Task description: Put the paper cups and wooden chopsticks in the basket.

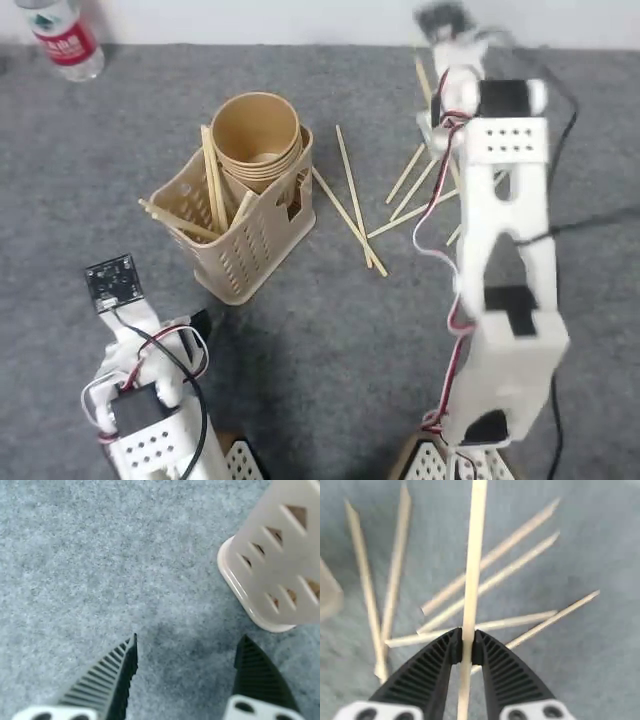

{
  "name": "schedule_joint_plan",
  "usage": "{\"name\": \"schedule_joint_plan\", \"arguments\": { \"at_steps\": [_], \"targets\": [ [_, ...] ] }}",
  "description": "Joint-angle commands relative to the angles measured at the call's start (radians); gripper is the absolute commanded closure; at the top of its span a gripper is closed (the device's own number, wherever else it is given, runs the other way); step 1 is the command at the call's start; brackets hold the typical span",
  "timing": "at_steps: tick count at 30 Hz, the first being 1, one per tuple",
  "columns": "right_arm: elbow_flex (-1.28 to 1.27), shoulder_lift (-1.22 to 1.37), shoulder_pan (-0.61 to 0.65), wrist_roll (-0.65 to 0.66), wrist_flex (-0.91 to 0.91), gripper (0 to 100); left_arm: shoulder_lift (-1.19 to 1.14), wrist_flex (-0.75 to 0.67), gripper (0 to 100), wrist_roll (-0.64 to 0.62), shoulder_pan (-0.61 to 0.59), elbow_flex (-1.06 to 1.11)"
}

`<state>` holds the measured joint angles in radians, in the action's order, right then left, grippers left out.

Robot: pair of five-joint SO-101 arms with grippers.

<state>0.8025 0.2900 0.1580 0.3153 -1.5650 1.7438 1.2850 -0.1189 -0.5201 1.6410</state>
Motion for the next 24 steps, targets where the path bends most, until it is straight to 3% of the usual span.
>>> {"name": "schedule_joint_plan", "arguments": {
  "at_steps": [1, 7, 11, 15, 20, 24],
  "targets": [
    [0.115, -0.171, 0.128, -0.028, -0.021, 99.2, 0.077, -0.002, 70, -0.011, 0.015, -0.004],
    [0.120, -0.282, 0.458, -0.055, 0.044, 99.2, 0.077, -0.002, 70, -0.011, 0.014, -0.004],
    [0.115, -0.364, 0.631, -0.184, 0.246, 99.2, 0.077, -0.002, 70, -0.011, 0.014, -0.004],
    [0.114, -0.364, 0.717, -0.264, 0.348, 99.2, 0.077, -0.002, 70, -0.011, 0.014, -0.004],
    [0.100, -0.283, 0.737, -0.338, 0.372, 99.2, 0.077, -0.002, 70, -0.011, 0.015, -0.004],
    [0.098, -0.245, 0.812, -0.338, 0.444, 99.2, 0.077, -0.002, 70, -0.011, 0.015, -0.004]
  ]
}}
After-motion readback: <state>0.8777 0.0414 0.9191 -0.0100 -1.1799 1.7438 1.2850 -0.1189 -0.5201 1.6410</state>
